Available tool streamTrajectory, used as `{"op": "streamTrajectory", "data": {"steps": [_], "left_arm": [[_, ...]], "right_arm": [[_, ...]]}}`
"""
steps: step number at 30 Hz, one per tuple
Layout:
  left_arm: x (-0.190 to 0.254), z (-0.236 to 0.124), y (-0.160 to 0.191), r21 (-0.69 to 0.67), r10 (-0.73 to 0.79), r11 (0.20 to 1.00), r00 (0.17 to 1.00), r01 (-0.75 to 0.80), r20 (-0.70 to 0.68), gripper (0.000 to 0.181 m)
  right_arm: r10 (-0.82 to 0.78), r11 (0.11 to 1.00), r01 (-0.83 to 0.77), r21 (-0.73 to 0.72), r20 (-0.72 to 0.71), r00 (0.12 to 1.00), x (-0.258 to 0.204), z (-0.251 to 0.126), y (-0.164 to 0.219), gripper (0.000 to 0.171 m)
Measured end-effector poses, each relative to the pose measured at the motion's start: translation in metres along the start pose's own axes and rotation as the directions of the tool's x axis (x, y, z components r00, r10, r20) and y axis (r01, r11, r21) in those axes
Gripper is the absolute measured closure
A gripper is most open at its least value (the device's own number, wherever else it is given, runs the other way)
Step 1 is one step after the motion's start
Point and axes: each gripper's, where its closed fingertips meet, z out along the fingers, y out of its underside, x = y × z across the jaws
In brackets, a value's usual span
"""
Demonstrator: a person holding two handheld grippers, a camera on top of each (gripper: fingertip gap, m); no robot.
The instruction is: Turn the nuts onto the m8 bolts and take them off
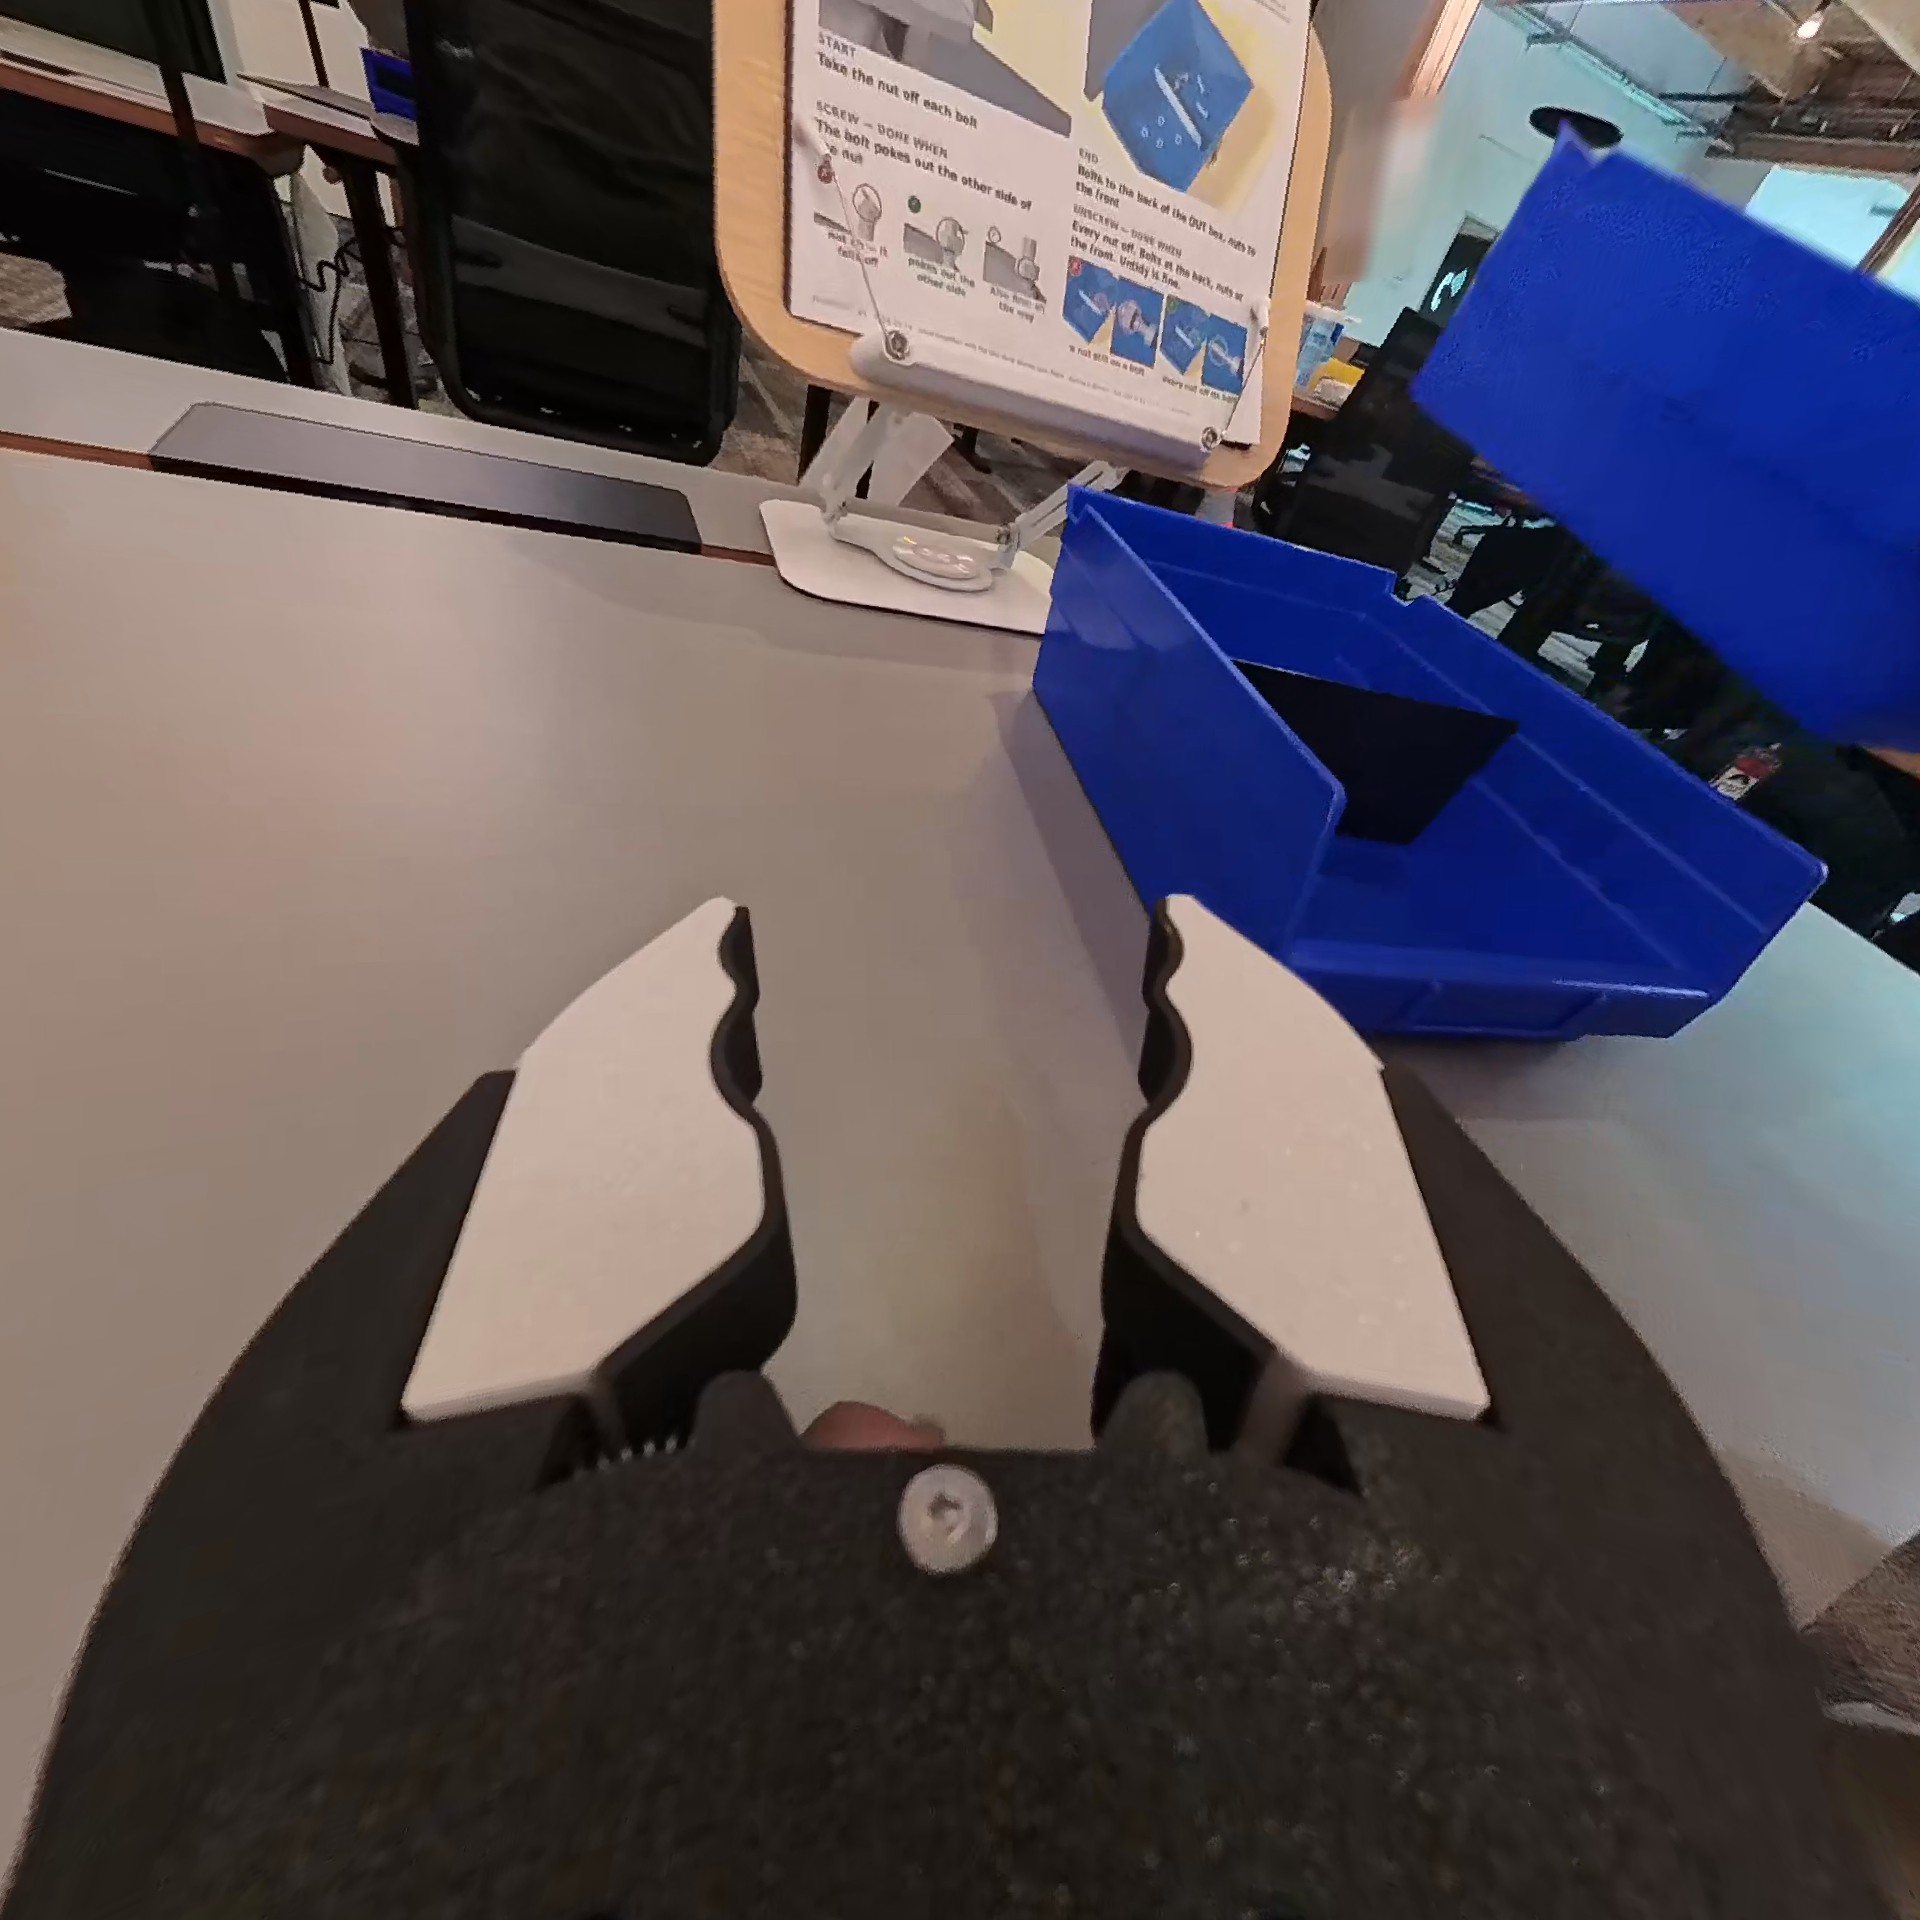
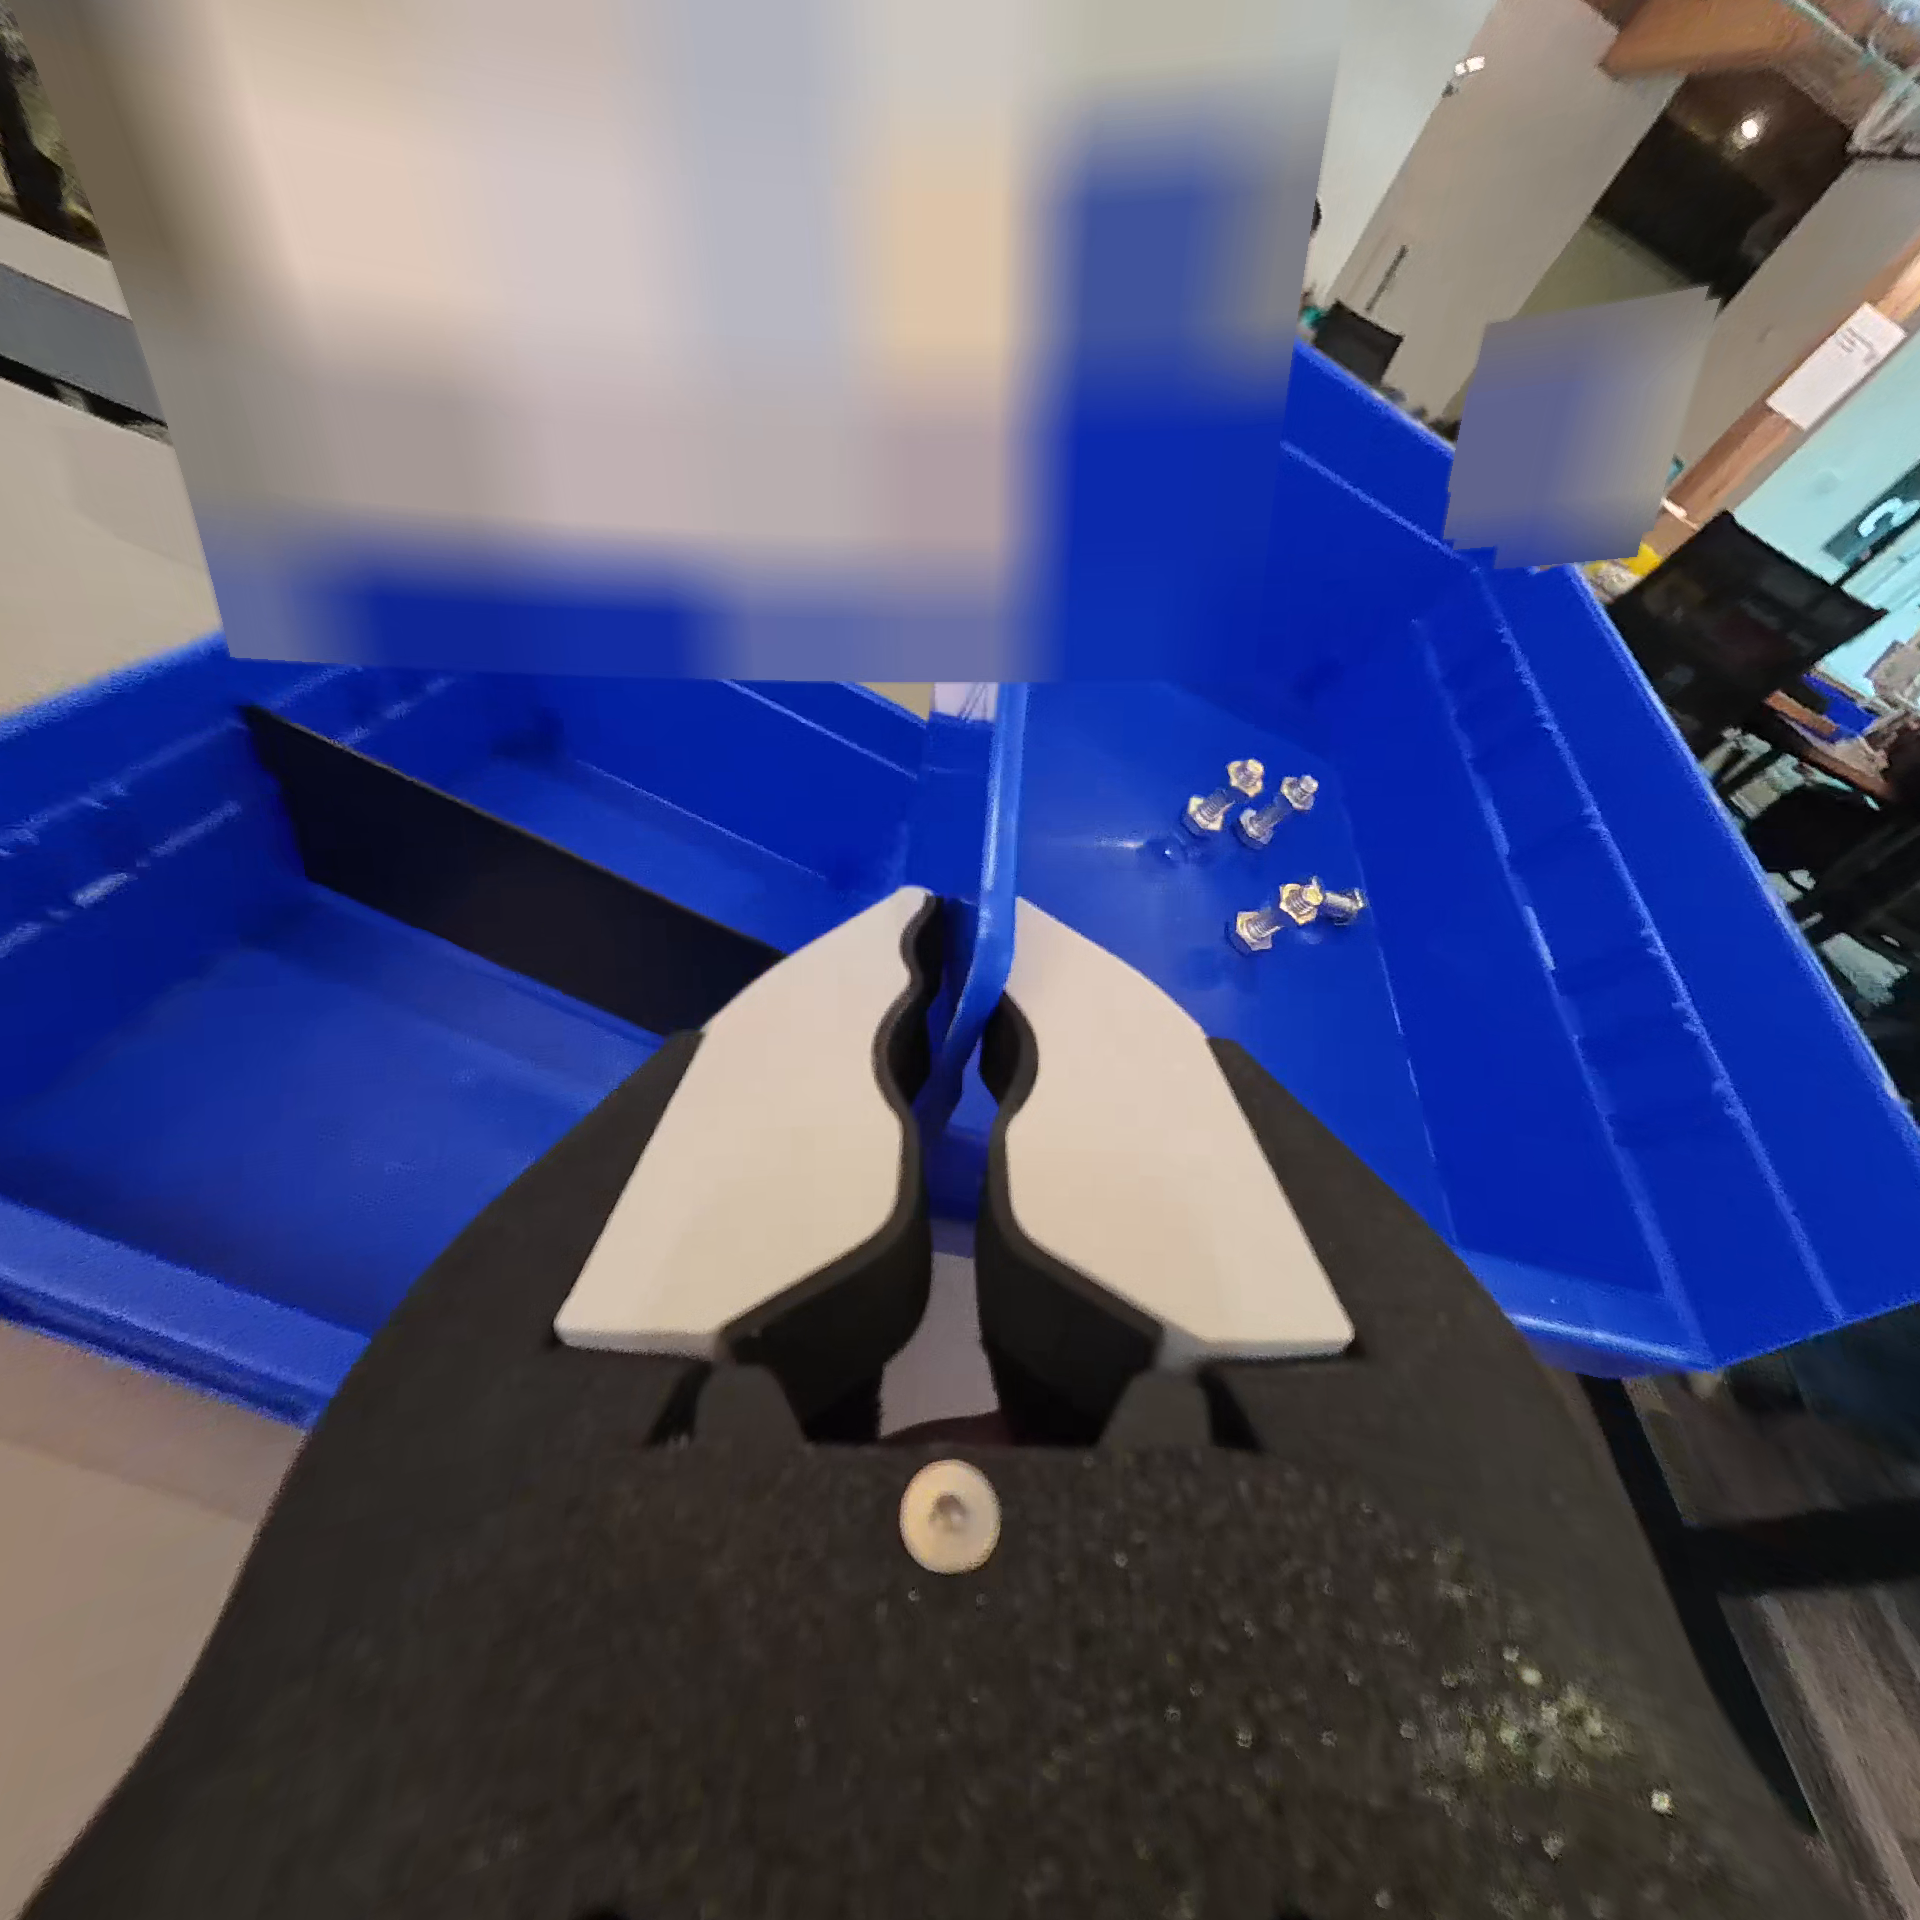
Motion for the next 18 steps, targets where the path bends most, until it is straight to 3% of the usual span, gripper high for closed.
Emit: {"op": "streamTrajectory", "data": {"steps": [8,18], "left_arm": [[-0.015,-0.018,-0.008,0.012,0.018,1.000,0.999,-0.018,0.031,0.110],[-0.029,-0.039,-0.007,0.030,-0.014,0.999,0.998,0.012,0.067,0.110]], "right_arm": [[-0.038,0.996,0.027,0.084,0.126,0.991,-0.074,-0.001,-0.053,0.166],[-0.079,0.992,0.040,0.121,0.340,0.937,-0.183,-0.001,-0.083,0.166]]}}
